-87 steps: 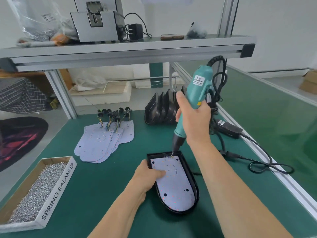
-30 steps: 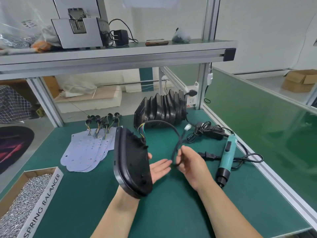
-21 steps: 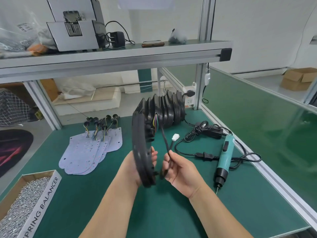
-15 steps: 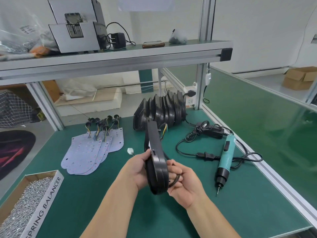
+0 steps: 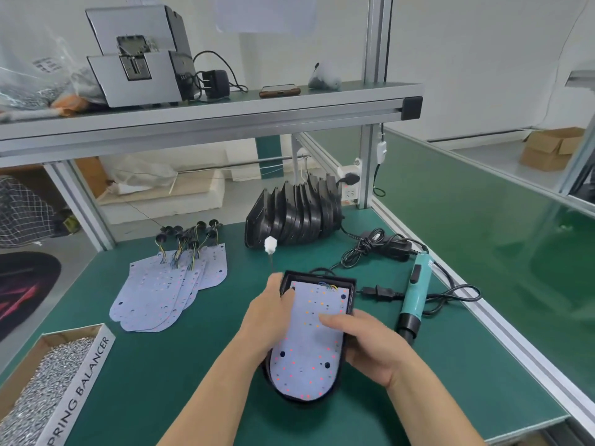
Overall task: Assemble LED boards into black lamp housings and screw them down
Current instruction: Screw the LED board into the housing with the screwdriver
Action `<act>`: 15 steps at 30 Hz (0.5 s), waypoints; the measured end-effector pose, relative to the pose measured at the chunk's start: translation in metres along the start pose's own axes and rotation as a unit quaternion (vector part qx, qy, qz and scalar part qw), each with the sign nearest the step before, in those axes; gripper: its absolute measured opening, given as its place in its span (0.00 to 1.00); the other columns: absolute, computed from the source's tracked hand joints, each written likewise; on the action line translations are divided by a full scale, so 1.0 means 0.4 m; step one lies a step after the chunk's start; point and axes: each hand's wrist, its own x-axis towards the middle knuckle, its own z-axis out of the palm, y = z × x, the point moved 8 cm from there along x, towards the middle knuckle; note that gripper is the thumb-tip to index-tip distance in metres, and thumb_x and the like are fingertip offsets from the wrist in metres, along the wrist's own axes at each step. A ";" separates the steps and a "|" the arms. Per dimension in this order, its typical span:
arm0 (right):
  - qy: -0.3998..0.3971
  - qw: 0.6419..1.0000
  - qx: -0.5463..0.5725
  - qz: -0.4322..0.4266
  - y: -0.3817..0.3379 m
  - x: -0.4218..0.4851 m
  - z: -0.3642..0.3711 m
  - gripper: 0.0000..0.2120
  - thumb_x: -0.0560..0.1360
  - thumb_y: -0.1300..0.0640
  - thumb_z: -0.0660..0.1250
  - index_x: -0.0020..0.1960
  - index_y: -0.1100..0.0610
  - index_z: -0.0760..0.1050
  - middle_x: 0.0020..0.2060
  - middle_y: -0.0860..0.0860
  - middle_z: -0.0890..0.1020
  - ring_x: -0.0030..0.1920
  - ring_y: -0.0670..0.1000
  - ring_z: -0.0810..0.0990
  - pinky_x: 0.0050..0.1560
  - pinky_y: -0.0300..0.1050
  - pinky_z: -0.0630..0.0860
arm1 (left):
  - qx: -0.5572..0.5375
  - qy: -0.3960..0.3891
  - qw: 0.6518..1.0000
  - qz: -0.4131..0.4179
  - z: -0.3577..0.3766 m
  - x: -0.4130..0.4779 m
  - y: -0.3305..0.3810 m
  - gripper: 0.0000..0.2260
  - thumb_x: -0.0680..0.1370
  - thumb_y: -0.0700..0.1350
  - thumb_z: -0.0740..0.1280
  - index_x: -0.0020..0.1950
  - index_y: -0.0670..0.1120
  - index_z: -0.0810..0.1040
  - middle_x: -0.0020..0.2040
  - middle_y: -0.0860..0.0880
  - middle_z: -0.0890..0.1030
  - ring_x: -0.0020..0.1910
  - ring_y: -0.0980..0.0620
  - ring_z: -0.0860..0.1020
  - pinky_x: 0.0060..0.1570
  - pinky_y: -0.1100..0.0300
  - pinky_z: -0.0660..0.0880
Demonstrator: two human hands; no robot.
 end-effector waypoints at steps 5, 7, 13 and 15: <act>0.077 0.986 0.144 -0.003 0.006 -0.012 -0.042 0.16 0.73 0.56 0.71 0.56 0.64 0.84 0.57 0.63 0.84 0.53 0.60 0.86 0.50 0.51 0.83 | -0.132 -0.095 0.987 0.004 0.044 -0.016 0.036 0.24 0.83 0.63 0.56 0.79 0.65 0.56 0.73 0.66 0.64 0.69 0.61 0.67 0.67 0.59 0.62; 0.089 0.979 0.182 -0.011 0.013 -0.015 -0.045 0.16 0.75 0.56 0.68 0.57 0.65 0.83 0.57 0.64 0.84 0.54 0.61 0.85 0.48 0.52 0.84 | -0.130 -0.113 0.985 -0.001 0.050 -0.021 0.051 0.22 0.82 0.67 0.52 0.73 0.63 0.68 0.73 0.61 0.71 0.71 0.58 0.69 0.73 0.53 0.63; 0.103 0.958 0.253 -0.085 -0.012 -0.032 -0.056 0.21 0.76 0.59 0.67 0.66 0.67 0.77 0.61 0.64 0.82 0.59 0.64 0.83 0.53 0.57 0.83 | -0.242 -0.228 0.939 -0.088 0.092 -0.038 0.059 0.40 0.71 0.79 0.44 0.55 0.56 0.87 0.56 0.52 0.86 0.57 0.51 0.83 0.59 0.53 0.75; 0.105 0.956 0.255 -0.101 -0.021 -0.036 -0.066 0.20 0.77 0.60 0.66 0.67 0.67 0.76 0.61 0.65 0.81 0.60 0.65 0.82 0.55 0.60 0.82 | -0.298 -0.240 0.913 -0.141 0.111 -0.032 0.040 0.38 0.79 0.72 0.47 0.54 0.47 0.87 0.57 0.45 0.85 0.54 0.46 0.85 0.52 0.54 0.79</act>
